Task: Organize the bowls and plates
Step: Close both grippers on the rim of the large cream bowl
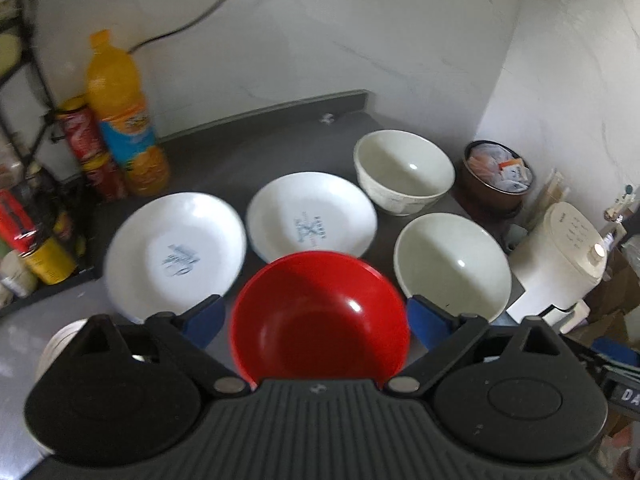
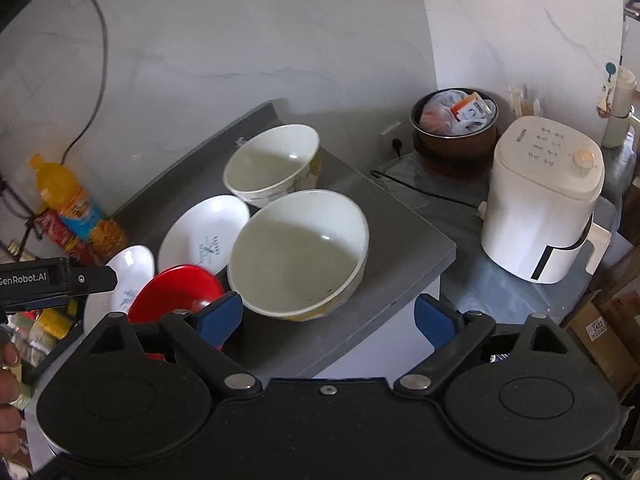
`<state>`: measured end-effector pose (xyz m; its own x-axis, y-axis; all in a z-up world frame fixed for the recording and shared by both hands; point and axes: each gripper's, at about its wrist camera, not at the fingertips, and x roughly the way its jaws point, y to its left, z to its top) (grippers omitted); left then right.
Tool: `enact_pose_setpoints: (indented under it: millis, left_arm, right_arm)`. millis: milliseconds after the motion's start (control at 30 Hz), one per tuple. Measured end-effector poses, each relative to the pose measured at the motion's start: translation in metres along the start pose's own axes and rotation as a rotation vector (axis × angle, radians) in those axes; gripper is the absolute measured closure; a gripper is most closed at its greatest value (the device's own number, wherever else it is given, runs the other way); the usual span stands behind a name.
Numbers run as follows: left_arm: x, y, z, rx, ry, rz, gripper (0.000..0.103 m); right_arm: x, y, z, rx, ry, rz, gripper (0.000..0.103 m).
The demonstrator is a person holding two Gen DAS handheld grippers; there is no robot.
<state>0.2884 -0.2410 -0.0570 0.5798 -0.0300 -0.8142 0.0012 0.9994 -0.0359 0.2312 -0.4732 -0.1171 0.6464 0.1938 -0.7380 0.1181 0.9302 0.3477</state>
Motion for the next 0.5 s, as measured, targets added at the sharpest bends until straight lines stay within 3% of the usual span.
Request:
enact_pose_setpoints:
  millis: [100, 500]
  left_arm:
    - [0.021, -0.006, 0.011, 0.016, 0.023, -0.018, 0.012]
    - [0.093, -0.048, 0.046, 0.145, 0.112, -0.085, 0.025]
  right_arm:
    - [0.016, -0.005, 0.005, 0.033, 0.009, -0.019, 0.011]
    - [0.066, -0.032, 0.016, 0.141, 0.065, -0.08, 0.03]
